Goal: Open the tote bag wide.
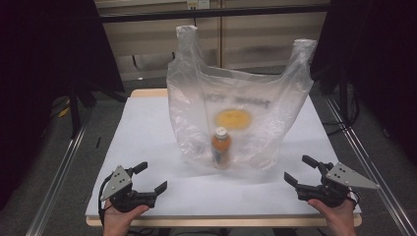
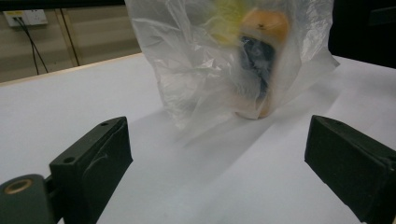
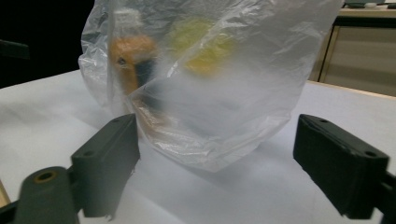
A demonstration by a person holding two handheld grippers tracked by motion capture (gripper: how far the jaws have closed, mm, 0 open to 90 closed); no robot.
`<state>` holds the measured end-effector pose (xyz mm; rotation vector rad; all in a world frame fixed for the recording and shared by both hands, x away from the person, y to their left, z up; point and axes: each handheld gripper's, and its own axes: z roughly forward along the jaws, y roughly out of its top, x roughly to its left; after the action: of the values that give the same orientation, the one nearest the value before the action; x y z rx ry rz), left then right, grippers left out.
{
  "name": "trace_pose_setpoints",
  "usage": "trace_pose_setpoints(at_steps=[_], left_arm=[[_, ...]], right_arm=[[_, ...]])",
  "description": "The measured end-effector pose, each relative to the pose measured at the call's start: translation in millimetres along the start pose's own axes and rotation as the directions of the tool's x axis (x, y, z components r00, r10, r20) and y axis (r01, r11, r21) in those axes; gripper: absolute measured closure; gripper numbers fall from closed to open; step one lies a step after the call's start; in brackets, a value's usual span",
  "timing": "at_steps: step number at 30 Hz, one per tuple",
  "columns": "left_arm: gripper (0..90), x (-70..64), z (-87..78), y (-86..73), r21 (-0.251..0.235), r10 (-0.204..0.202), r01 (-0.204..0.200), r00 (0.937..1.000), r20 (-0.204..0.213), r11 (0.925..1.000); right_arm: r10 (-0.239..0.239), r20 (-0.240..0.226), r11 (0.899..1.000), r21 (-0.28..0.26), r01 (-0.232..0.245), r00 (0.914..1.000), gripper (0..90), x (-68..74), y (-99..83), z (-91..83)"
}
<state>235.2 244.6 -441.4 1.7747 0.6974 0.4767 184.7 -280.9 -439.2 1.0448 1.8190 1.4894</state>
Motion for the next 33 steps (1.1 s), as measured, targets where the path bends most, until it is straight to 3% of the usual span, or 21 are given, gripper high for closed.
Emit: trace_pose_setpoints(at_steps=[4, 5, 7, 8, 9, 12, 15, 17, 19, 21, 22, 23, 28, 29, 31, 33], left_arm=[[14.6, -3.2, 3.2, 2.6, 0.012, 0.001, -0.001, 0.9999, 0.016, 0.9999], [17.6, -4.9, 6.3, 4.7, 0.016, 0.002, -0.003, 0.9995, 0.033, 0.9999], [23.9, -6.6, 8.0, 5.4, 0.025, -0.003, 0.002, 0.9996, 0.027, 0.9997], [29.5, -8.1, 9.5, 5.9, 0.022, -0.022, 0.021, 0.9993, 0.030, 0.9995], [33.2, -6.2, 10.0, 7.4, 0.035, -0.033, 0.031, 0.9979, 0.055, 0.9989], [46.8, -5.5, 9.7, 10.3, 0.053, -0.033, 0.029, 0.9964, 0.078, 0.9982], [59.4, -6.6, 9.8, 15.1, 0.062, 0.008, -0.015, 0.9936, 0.113, 0.9979], [66.5, -7.3, 11.4, 18.7, 0.061, -0.001, -0.009, 0.9873, 0.159, 0.9981], [72.1, -7.7, 11.8, 21.3, 0.071, 0.010, -0.022, 0.9864, 0.164, 0.9973], [76.2, -6.9, 17.2, 28.1, 0.105, -0.012, -0.012, 0.9737, 0.228, 0.9944], [76.9, -6.9, 17.2, 28.1, 0.105, -0.012, -0.012, 0.9737, 0.228, 0.9944], [77.2, -6.3, 20.9, 34.5, 0.136, -0.011, -0.022, 0.9725, 0.233, 0.9904], [84.9, 0.1, 30.5, 47.8, 0.131, -0.045, 0.009, 0.9612, 0.272, 0.9913], [89.9, 3.8, 35.7, 54.6, 0.126, -0.037, 0.003, 0.9624, 0.269, 0.9920], [90.0, 5.8, 41.0, 60.5, 0.145, -0.024, -0.016, 0.9609, 0.276, 0.9894], [90.0, 6.9, 45.7, 66.3, 0.181, -0.007, -0.051, 0.9512, 0.308, 0.9821]], right_arm=[[-0.014, -0.014, 0.999, 0.034, 0.014, 0.9998, 29.0, 0.4, 1.3, 4.4], [-0.012, -0.025, 0.999, 0.038, 0.013, 0.9996, 32.6, 0.6, 1.7, 5.6], [-0.008, -0.040, 0.999, 0.048, 0.010, 0.9992, 41.1, 1.6, 2.6, 7.8], [-0.005, -0.052, 0.998, 0.057, 0.007, 0.9986, 46.5, 2.1, 3.3, 8.6], [-0.002, -0.059, 0.998, 0.065, 0.006, 0.9982, 50.6, 2.1, 4.0, 9.6], [0.012, -0.094, 0.996, 0.089, -0.003, 0.9955, 65.9, 1.6, 6.2, 13.3], [0.022, -0.121, 0.993, 0.115, -0.008, 0.9924, 75.4, 0.5, 10.6, 16.0], [0.036, -0.140, 0.992, 0.125, -0.019, 0.9895, 81.0, -0.8, 13.1, 17.6], [0.043, -0.149, 0.989, 0.145, -0.021, 0.9878, 84.7, -2.0, 16.8, 19.0], [0.058, -0.162, 0.988, 0.154, -0.032, 0.9851, 87.0, -3.1, 20.8, 20.3], [0.058, -0.162, 0.988, 0.154, -0.032, 0.9851, 87.0, -3.1, 20.8, 20.3], [0.061, -0.166, 0.986, 0.165, -0.034, 0.9843, 89.1, -2.7, 25.9, 22.1], [0.086, -0.215, 0.978, 0.203, -0.042, 0.9728, 90.0, -2.9, 37.8, 30.6], [0.103, -0.241, 0.975, 0.215, -0.050, 0.9650, 90.0, -4.2, 44.0, 35.8], [0.089, -0.254, 0.974, 0.224, -0.031, 0.9633, 90.0, -4.4, 49.4, 40.7], [0.085, -0.264, 0.973, 0.231, -0.022, 0.9607, 90.0, -4.5, 54.4, 45.1]])
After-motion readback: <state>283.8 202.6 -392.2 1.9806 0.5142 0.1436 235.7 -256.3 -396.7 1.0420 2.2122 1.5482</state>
